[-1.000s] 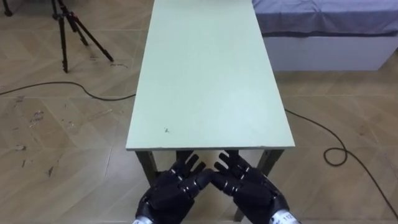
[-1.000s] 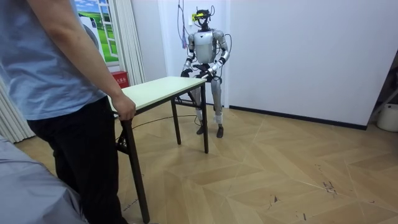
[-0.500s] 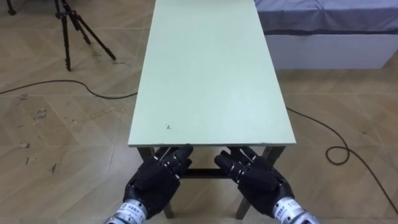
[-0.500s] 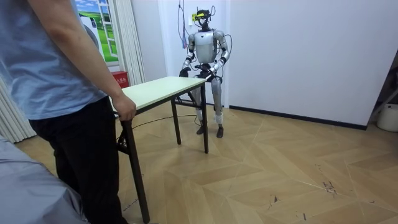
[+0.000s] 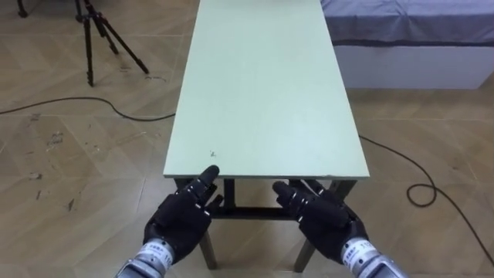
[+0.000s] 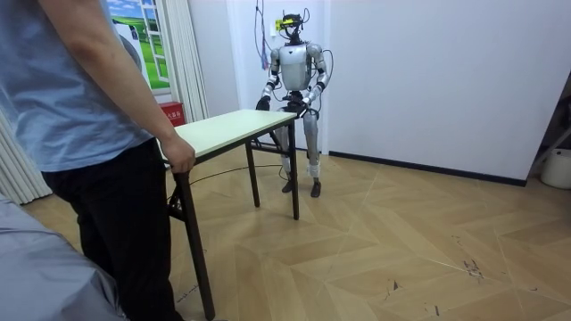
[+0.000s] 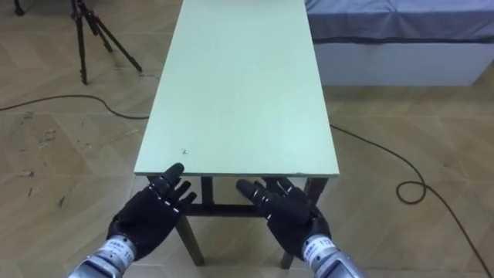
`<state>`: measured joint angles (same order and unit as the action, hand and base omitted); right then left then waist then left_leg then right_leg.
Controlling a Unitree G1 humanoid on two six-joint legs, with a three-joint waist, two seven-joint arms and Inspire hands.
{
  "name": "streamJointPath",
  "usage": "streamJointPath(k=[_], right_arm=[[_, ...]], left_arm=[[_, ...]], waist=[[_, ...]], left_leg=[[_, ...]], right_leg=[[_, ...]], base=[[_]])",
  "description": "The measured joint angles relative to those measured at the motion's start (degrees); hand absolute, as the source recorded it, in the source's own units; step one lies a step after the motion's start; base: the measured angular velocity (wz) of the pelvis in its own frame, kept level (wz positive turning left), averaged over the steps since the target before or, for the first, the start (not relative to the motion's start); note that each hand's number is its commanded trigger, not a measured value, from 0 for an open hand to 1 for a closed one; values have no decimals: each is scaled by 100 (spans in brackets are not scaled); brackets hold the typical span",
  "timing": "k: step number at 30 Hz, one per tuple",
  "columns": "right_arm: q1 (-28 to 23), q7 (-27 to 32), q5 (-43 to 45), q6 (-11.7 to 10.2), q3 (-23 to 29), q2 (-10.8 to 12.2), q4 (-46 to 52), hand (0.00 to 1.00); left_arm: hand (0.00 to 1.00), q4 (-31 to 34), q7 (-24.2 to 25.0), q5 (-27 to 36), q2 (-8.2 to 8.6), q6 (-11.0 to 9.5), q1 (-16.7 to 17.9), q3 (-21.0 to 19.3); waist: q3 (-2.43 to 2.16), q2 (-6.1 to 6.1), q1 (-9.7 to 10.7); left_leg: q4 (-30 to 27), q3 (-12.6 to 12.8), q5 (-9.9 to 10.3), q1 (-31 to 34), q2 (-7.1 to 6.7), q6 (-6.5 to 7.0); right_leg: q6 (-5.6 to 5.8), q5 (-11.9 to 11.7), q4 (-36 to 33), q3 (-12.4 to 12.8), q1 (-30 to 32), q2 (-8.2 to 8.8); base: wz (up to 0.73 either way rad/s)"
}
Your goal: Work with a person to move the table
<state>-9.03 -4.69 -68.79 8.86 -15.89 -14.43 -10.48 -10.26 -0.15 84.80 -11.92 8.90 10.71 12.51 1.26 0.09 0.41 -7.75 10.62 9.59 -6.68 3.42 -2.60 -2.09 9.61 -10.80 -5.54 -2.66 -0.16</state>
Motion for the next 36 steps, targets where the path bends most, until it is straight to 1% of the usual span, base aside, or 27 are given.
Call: streamJointPath(k=[4, 5, 6, 10, 11, 12, 15, 19, 21, 24, 27, 31, 33, 36], right_arm=[[-6, 49, -302, 1, 0, 1, -9, 0], [-5, 74, -363, 1, 11, 20, -15, 0], [-4, 89, -397, 4, 59, 86, -44, 0], [7, 102, -536, 9, 312, 304, -183, 0], [43, 112, -549, 8, 414, 367, -272, 0], [114, 155, -550, 8, 431, 369, -333, 0], [322, 232, -791, 6, 463, 365, -544, 0], [416, 247, -1074, -2, 526, 407, -674, 0], [428, 263, -1227, -11, 652, 478, -721, 0], [440, 265, -1437, -70, 656, 528, -759, 0], [544, 265, -1695, -124, 665, 574, -978, 0], [565, 275, -1707, -146, 807, 615, -1106, 0], [566, 280, -1710, -149, 817, 634, -1107, 0], [576, 321, -1738, -149, 873, 670, -1107, 0]], left_arm=[[0, -95, -68, 124, 7, 52, -40, -2], [0, -224, -73, 125, 42, 112, -103, -41], [0, -369, -91, 125, 99, 194, -176, -110], [0, -757, -92, 200, 166, 291, -413, -125], [0, -927, -88, 231, 213, 326, -498, -146], [0, -1050, -89, 234, 243, 338, -537, -173], [0, -1290, -92, 245, 246, 410, -636, -210], [0, -1406, -87, 248, 292, 493, -681, -315], [0, -1428, -86, 256, 358, 499, -681, -362], [0, -1465, -85, 345, 443, 505, -686, -458], [0, -1490, -89, 422, 474, 505, -698, -501], [0, -1587, -90, 467, 485, 506, -767, -513], [0, -1620, -90, 467, 536, 503, -786, -564], [0, -1630, -94, 504, 564, 497, -806, -571]], waist=[[0, 6, -6], [-1, 11, -18], [-1, 12, -23], [-9, 27, -58], [-16, 42, -74], [-17, 56, -70], [-19, 61, -70], [-24, 73, -80], [-25, 74, -81], [-25, 75, -90], [-25, 77, -81], [-21, 86, -72], [-19, 90, -73], [-21, 105, -70]], left_leg=[[0, 13, 0, -28, 1, 0], [0, 15, 0, -31, 1, 0], [0, 17, 0, -30, 3, 0], [-1, 19, 0, -29, 3, 0], [-1, 22, 0, -27, 2, 0], [-3, 27, 0, -21, 2, 0], [-23, 24, 0, 4, 4, 0], [-29, 24, 0, 17, 6, 0], [-30, 25, 0, 17, 6, 0], [-31, 23, 0, 7, 15, 0], [-31, 13, 0, -2, 27, -1], [-33, 16, 0, -6, 38, -1], [-47, 17, 0, -5, 47, -1], [-59, 16, 1, 5, 50, -1]], right_leg=[[0, 0, 11, -2, -28, 0], [0, 0, 10, 1, -28, -1], [-2, -1, 10, 1, -30, -2], [1, -8, 10, 8, -31, -2], [3, -11, 9, 26, -27, -3], [4, -16, 9, 47, -18, -6], [0, -20, 9, 41, 5, -8], [-5, -24, 11, 42, 58, -8], [-5, -24, 14, 42, 57, -8], [-11, -27, 7, 46, 56, -15], [-18, -33, -7, 46, 22, -11], [-30, -41, -8, 30, 3, -5], [-39, -47, -9, 22, -3, -6], [-41, -48, 7, 0, -12, -4]], base=[[0], [0], [0], [0], [-4], [-5], [-2], [-3], [0], [0], [-1], [2], [0], [5]])
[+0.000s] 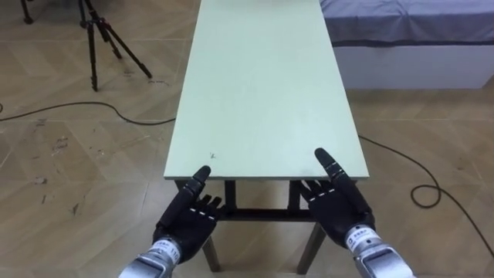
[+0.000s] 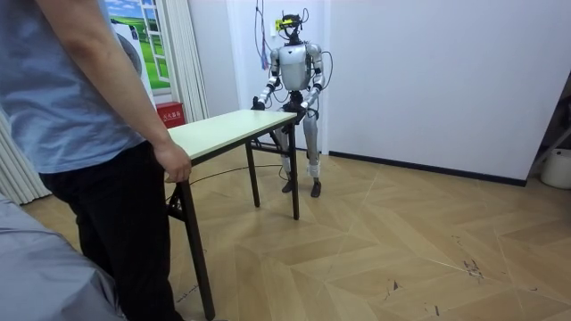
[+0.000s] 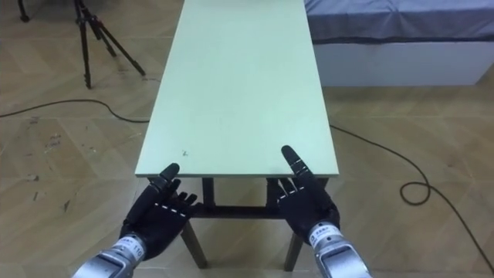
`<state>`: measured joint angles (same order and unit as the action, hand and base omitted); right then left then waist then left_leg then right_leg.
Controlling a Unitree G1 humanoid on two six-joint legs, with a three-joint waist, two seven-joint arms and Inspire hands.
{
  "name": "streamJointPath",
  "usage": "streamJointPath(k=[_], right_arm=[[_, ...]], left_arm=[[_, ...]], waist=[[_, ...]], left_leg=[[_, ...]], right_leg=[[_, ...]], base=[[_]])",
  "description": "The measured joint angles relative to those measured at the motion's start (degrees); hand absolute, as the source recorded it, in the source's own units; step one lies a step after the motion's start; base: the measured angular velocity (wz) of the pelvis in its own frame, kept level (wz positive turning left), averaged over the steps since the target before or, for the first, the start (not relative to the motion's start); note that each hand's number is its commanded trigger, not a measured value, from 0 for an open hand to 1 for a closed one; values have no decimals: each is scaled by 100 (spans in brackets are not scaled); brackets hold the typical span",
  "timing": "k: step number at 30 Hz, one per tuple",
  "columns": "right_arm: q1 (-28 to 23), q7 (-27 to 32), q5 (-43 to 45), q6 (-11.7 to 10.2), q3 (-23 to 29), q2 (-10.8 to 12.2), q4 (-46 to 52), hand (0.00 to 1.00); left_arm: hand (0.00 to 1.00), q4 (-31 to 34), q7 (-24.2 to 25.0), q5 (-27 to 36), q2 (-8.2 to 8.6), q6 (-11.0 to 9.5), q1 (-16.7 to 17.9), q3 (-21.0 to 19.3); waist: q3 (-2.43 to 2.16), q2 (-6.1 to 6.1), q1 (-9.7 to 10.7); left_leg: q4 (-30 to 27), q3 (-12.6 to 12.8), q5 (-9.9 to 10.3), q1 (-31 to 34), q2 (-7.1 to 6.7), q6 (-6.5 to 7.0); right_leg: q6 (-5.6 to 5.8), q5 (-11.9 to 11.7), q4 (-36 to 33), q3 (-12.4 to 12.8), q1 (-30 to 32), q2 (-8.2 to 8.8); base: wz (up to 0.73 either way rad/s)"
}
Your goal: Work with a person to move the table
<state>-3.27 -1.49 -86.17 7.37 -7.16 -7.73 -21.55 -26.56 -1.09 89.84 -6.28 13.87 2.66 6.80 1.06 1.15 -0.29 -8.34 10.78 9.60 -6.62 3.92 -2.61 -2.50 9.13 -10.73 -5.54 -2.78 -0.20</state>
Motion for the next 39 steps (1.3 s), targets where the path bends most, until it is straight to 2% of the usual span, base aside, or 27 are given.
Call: streamJointPath(k=[3, 16, 21, 24, 25, 26, 27, 28, 34, 36, 39], right_arm=[[22, 24, 4, -4, 167, 174, -3, 0], [83, 25, -28, -61, 167, 246, -26, 0], [91, -9, -17, -156, 173, 319, 52, 0], [94, -64, -111, -156, 167, 331, 104, 0], [95, -63, -111, -157, 167, 332, 104, 51], [92, -63, -124, -163, 157, 334, 107, 73], [92, -63, -132, -164, 154, 335, 113, 100], [92, -63, -133, -167, 155, 334, 113, 100], [93, -31, -137, -183, 146, 333, 108, 100], [92, 145, -139, -193, 140, 335, -7, 100], [91, 375, -149, -205, 21, 353, -34, 100]], left_arm=[[0, 25, -71, 6, 76, 1, -25, -82], [0, 440, -451, 65, 92, 0, -30, -102], [0, 986, -551, 69, 96, -4, -30, -121], [0, 1103, -542, 73, 101, -16, -29, -136], [0, 1103, -541, 87, 104, -16, -29, -137], [11, 1103, -538, 128, 105, -19, -29, -140], [53, 1103, -538, 177, 105, -29, -29, -141], [100, 1102, -537, 183, 107, -29, -29, -141], [100, 1090, -535, 182, 127, -45, -29, -140], [100, 1092, -531, 182, 179, -45, -29, -138], [100, 977, -569, 179, 182, -83, -27, -143]], waist=[[-12, 36, -5], [-18, 26, 3], [-21, 13, -2], [-21, 8, -11], [-21, 8, -19], [-21, 8, -36], [-20, 7, -46], [-20, 6, -52], [-5, -18, -81], [0, -24, -172], [0, -23, -205]], left_leg=[[-9, -7, 0, 20, 4, 0], [-50, -65, 0, 114, 22, 0], [-81, -48, 0, 206, 30, 0], [-82, -43, 0, 218, 34, -1], [-81, -43, 0, 214, 35, -1], [-81, -43, -1, 209, 34, -1], [-81, -44, 0, 208, 34, -1], [-81, -42, 0, 206, 34, -1], [-81, -31, 0, 200, 35, 0], [-70, -27, 0, 209, 33, 0], [-32, -38, 0, 223, 40, -1]], right_leg=[[0, 4, 11, 19, 82, -5], [-15, -10, 7, -64, 95, -14], [-31, -23, -15, -65, 163, -13], [-32, -24, -9, -56, 169, -19], [-32, -23, -14, -58, 167, -19], [-32, -23, -16, -41, 170, -22], [-32, -23, -16, -21, 175, -25], [-32, -23, -16, -16, 174, -25], [-32, -24, -14, 15, 176, -29], [-32, -23, -10, 35, 188, -30], [-32, -23, -3, 30, 220, -43]], base=[[-3], [2], [0], [0], [0], [-4], [-6], [-6], [-1], [0], [-3]])
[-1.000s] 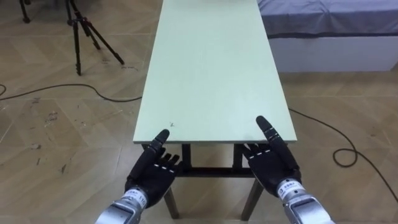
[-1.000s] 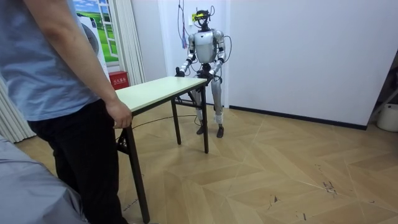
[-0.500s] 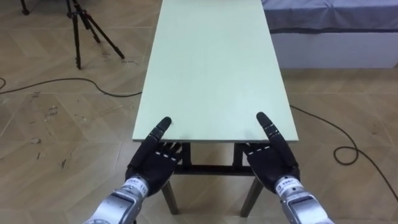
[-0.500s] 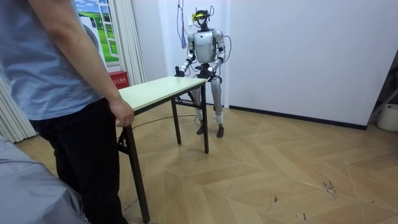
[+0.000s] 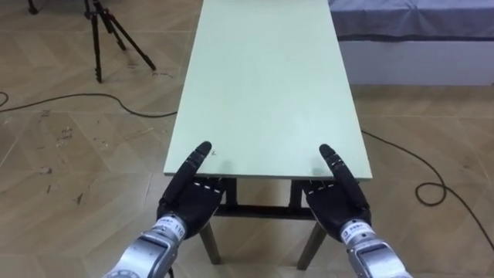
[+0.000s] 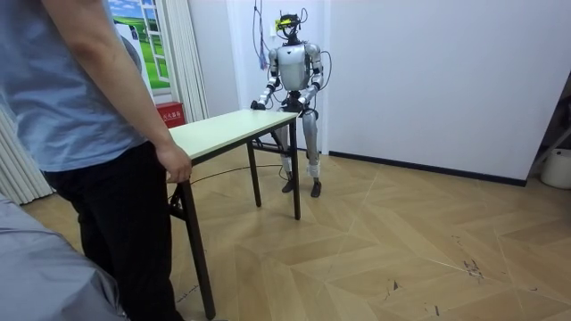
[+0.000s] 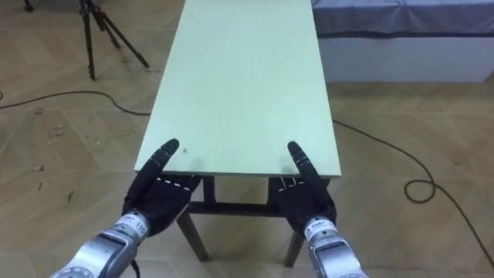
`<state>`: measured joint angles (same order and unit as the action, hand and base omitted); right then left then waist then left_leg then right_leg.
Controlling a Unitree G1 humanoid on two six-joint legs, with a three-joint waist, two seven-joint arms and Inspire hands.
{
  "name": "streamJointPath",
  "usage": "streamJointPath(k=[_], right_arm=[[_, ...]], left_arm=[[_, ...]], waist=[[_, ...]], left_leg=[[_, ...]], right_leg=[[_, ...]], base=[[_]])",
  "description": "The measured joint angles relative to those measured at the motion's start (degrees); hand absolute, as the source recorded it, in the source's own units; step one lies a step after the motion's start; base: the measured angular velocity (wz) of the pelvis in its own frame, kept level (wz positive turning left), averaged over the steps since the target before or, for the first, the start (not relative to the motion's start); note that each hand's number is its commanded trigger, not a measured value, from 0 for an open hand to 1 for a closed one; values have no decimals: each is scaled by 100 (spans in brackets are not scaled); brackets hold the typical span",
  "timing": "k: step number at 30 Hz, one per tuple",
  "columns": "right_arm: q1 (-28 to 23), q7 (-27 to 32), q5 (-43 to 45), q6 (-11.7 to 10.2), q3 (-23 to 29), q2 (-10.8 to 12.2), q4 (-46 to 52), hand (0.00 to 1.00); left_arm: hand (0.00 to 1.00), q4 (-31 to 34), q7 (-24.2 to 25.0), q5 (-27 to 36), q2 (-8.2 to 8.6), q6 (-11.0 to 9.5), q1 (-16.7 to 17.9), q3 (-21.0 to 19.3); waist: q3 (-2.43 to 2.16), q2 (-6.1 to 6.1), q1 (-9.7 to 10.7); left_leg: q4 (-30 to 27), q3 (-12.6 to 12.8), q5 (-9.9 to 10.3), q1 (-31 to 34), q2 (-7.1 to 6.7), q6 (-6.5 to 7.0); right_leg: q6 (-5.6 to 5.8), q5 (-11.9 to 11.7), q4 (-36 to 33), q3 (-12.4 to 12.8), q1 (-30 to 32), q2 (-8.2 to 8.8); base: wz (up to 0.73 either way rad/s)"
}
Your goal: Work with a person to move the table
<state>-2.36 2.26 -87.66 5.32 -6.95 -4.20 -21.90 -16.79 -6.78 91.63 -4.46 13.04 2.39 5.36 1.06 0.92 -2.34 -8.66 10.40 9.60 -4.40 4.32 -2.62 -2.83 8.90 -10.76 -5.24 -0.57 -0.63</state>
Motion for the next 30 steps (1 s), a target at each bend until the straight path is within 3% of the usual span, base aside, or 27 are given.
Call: streamJointPath(k=[17, 24, 30], right_arm=[[-28, -51, 239, -98, -310, 86, -5, 100], [-6, -135, 250, -98, -295, 77, -5, 100], [-7, -161, 247, -99, -296, 66, -5, 100]], left_arm=[[100, -213, -174, -33, -44, -234, 22, -7], [100, -213, -149, -62, 32, -314, 21, -7], [100, -212, -143, -132, 92, -373, 21, -4]], waist=[[24, -14, 205], [76, 67, 223], [83, 89, 227]], left_leg=[[112, -172, 6, -140, 13, -7], [111, -222, 8, -121, 12, -9], [109, -258, 8, -113, 14, -9]], right_leg=[[0, -2, 17, 34, -57, -34], [0, -2, 22, 20, -41, -35], [0, -2, 22, -26, -41, -37]], base=[[-4], [1], [1]])
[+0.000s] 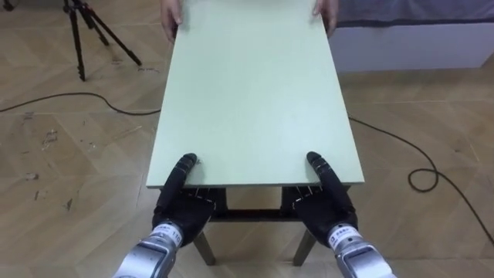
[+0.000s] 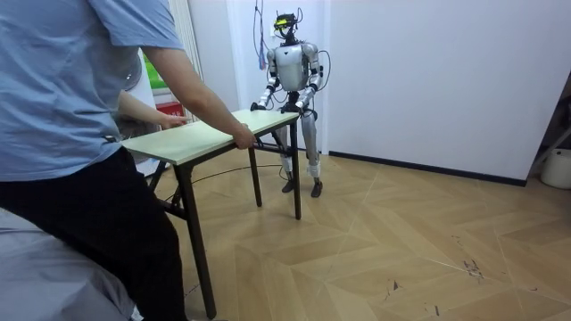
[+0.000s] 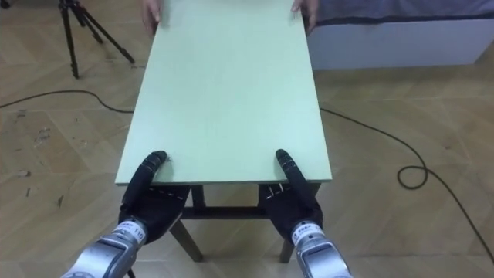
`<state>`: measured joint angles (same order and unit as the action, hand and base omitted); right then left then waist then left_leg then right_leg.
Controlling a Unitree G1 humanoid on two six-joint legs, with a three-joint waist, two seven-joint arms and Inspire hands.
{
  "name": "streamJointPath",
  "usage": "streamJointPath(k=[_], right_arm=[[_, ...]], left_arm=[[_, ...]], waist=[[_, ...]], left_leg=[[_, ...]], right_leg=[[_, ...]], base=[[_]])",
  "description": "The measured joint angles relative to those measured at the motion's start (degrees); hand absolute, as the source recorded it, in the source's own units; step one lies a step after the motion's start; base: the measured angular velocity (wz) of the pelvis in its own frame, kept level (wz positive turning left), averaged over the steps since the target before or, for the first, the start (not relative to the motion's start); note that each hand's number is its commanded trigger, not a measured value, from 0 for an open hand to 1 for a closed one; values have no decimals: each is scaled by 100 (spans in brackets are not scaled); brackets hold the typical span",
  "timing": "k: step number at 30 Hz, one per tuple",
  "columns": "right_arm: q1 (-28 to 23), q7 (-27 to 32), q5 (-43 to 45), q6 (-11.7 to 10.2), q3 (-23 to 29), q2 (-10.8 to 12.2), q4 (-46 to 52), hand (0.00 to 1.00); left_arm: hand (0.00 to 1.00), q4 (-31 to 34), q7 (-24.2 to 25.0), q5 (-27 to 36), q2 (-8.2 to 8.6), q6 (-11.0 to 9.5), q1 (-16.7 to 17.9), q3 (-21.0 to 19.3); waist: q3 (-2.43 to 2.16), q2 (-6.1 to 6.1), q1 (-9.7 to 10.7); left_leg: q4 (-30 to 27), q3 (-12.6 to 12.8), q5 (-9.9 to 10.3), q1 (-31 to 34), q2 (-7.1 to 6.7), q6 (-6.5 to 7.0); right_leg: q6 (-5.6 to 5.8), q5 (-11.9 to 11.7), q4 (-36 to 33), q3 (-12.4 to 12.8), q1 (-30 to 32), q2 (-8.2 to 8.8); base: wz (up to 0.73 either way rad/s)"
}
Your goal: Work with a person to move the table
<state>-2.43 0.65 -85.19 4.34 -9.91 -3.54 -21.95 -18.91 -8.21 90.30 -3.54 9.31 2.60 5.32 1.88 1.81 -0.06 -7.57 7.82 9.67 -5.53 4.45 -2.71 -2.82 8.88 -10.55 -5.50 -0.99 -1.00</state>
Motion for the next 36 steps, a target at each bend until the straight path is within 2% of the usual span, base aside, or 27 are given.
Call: streamJointPath(k=[11, 17, 22, 25, 28, 30, 34, 36], right_arm=[[-63, 5, 2, -8, -6, -7, 49, 100], [-502, 128, 133, -22, -14, -2, 732, 100], [-602, 128, 102, -28, -12, -31, 1005, 100], [-740, 128, 103, -29, -21, -26, 1207, 100], [-863, 126, 98, -136, -109, -42, 1361, 100], [-955, 86, 62, -259, -205, -73, 1435, 100], [-990, -105, 110, -318, -256, -72, 1464, 100], [-1140, -178, 181, -478, -287, -71, 1660, 100]], left_arm=[[100, 11, 14, -213, 23, -21, 29, 5], [100, 502, 75, -502, 79, -22, 389, 0], [100, 797, 138, -613, 76, -25, 493, -12], [100, 956, 189, -827, 83, -57, 558, -7], [100, 1147, 206, -1123, 155, -114, 681, 1], [100, 1292, 208, -1180, 183, -181, 814, 48], [100, 1507, 214, -1449, 300, -388, 1004, 118], [100, 1752, 239, -1488, 319, -465, 1162, 242]], waist=[[-6, 0, -40], [-11, 2, -163], [-18, 11, -179], [-37, 7, -182], [-66, -9, -196], [-102, -24, -194], [-111, -32, -169], [-120, -33, -176]], left_leg=[[5, -1, 0, -19, 0, 0], [4, 42, 0, -53, -2, 0], [4, 82, 0, -102, -4, 0], [-2, 86, 0, -103, -9, -1], [-14, 130, 0, -100, -18, -1], [-15, 128, 0, -99, -21, -1], [-19, 131, 0, -85, -19, -1], [-30, 138, 0, -2, -19, -1]], right_leg=[[0, 0, -9, -23, -14, 0], [0, 0, -20, -13, -20, 0], [0, 0, -23, -62, -72, 7], [-1, 0, -21, -85, -81, 18], [-1, 1, -11, -98, -82, 29], [-1, 1, -9, -98, -81, 34], [-1, 0, -9, -110, -79, 35], [-1, 1, -9, -181, -27, 47]], base=[[0], [-4], [0], [0], [-1], [0], [2], [14]])
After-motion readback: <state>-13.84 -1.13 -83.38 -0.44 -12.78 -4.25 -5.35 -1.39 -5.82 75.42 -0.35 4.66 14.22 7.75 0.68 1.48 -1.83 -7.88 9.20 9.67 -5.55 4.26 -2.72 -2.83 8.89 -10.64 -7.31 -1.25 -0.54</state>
